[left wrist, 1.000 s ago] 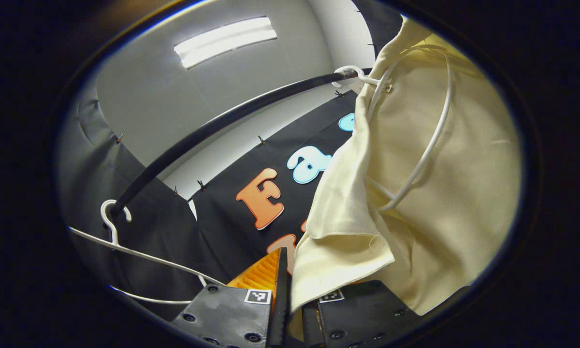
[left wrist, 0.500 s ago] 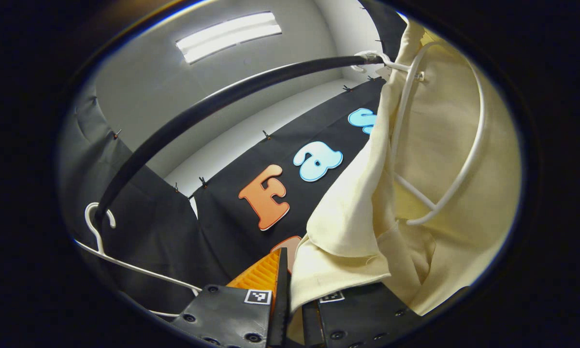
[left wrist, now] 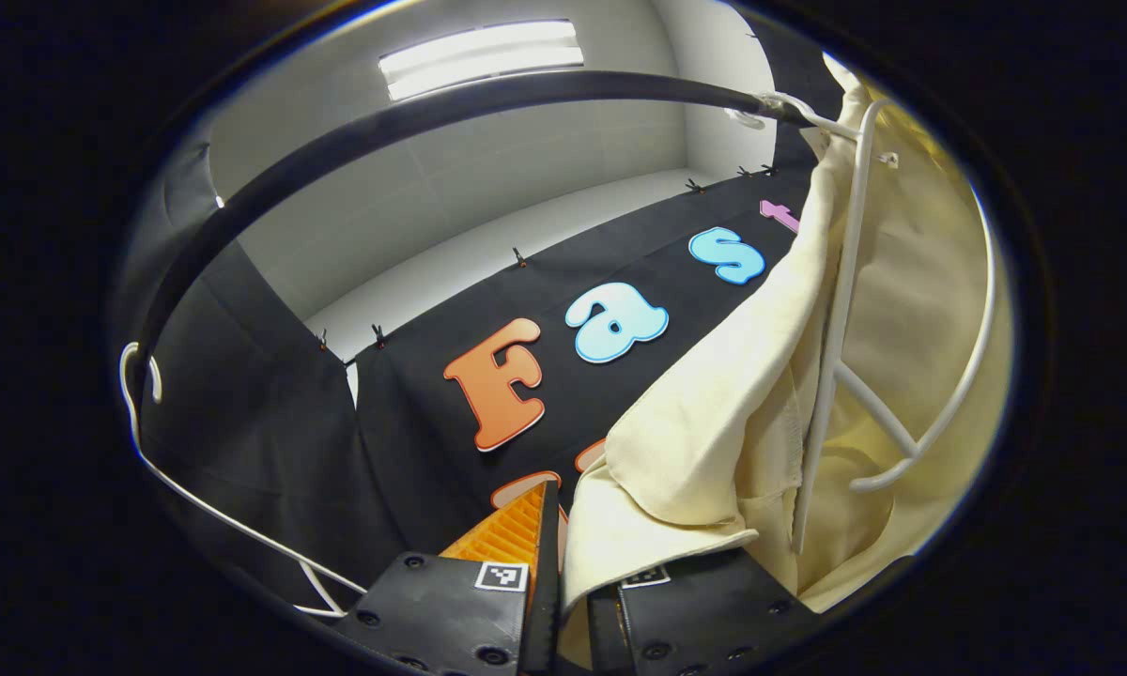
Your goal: Grasp the clothes on the hanger with both hands and then place them into the laundry hamper below.
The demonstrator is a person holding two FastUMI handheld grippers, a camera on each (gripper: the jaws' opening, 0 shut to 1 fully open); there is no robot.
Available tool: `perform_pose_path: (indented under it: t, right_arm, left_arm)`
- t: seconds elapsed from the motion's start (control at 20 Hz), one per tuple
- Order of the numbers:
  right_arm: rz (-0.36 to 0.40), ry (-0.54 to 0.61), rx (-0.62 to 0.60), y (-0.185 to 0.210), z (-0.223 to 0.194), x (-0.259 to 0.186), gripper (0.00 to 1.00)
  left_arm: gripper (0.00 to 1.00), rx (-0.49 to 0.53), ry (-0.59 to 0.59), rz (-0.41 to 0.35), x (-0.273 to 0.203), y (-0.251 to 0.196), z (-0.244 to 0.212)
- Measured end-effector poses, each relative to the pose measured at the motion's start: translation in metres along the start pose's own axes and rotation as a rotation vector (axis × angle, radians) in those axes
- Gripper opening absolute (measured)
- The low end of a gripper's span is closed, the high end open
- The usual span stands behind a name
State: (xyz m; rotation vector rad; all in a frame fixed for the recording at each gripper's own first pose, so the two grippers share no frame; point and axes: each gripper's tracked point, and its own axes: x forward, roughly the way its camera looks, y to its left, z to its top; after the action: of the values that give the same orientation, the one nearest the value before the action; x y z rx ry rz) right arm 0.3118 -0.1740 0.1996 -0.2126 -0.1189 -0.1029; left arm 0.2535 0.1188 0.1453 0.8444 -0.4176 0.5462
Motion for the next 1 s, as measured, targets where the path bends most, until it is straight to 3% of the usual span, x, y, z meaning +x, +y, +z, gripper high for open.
perform_pose_path:
  t: [0.2,0.45,0.7,0.9,1.0]
  right_arm:
    - [0.027,0.082,0.074,0.020,-0.048,0.027,0.01]
    - [0.089,0.120,0.094,0.057,-0.098,0.013,0.01]
    - [0.133,0.136,0.071,0.086,-0.126,-0.034,0.01]
    - [0.148,0.130,0.081,0.096,-0.129,-0.080,0.02]
    - [0.149,0.127,0.104,0.099,-0.126,-0.104,0.01]
  left_arm:
    - [0.14,-0.094,0.068,-0.040,0.003,-0.012,-0.027]
    - [0.14,-0.161,0.193,-0.051,-0.008,-0.017,-0.082]
    - [0.14,-0.171,0.220,-0.013,-0.035,0.007,-0.109]
    - [0.14,-0.193,0.199,0.015,-0.066,0.044,-0.104]
    - [0.20,-0.210,0.189,0.032,-0.080,0.062,-0.098]
